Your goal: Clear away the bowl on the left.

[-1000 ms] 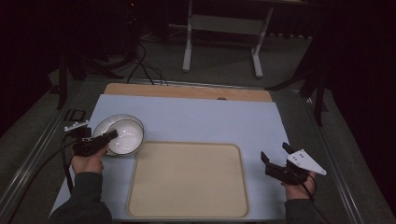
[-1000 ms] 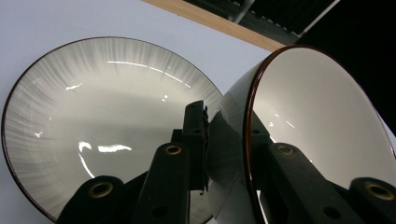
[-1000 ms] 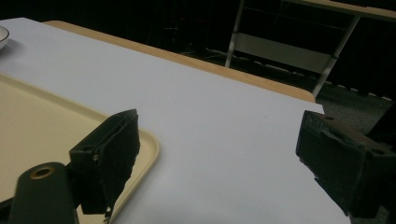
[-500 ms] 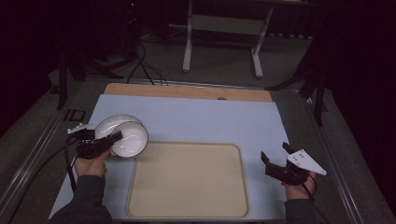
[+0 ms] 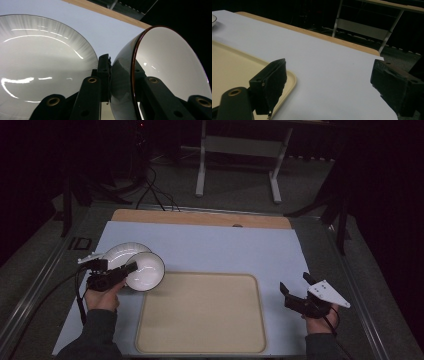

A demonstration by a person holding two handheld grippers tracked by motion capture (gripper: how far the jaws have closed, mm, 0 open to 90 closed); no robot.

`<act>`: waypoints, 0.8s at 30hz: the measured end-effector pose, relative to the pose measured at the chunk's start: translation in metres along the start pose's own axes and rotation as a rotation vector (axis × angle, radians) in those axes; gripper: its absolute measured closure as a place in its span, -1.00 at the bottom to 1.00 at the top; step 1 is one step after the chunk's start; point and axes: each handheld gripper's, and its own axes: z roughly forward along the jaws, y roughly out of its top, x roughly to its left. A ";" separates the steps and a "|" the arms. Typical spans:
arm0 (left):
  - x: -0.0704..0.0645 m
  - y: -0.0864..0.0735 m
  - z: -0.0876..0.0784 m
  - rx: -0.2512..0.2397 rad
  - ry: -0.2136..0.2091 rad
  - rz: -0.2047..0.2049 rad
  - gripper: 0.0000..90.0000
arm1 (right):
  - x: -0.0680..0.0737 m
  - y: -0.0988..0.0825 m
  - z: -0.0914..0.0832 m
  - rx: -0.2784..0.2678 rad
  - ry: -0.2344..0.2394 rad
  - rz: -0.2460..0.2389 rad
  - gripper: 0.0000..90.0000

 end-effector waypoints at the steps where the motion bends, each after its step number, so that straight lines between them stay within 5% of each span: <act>1: -0.001 0.000 0.000 -0.002 -0.003 0.001 0.73 | 0.000 0.000 0.000 -0.001 0.000 -0.001 -0.71; 24: -0.020 -0.003 0.008 0.019 -0.057 0.023 0.72 | 0.001 0.000 0.001 0.001 0.003 -0.002 -0.71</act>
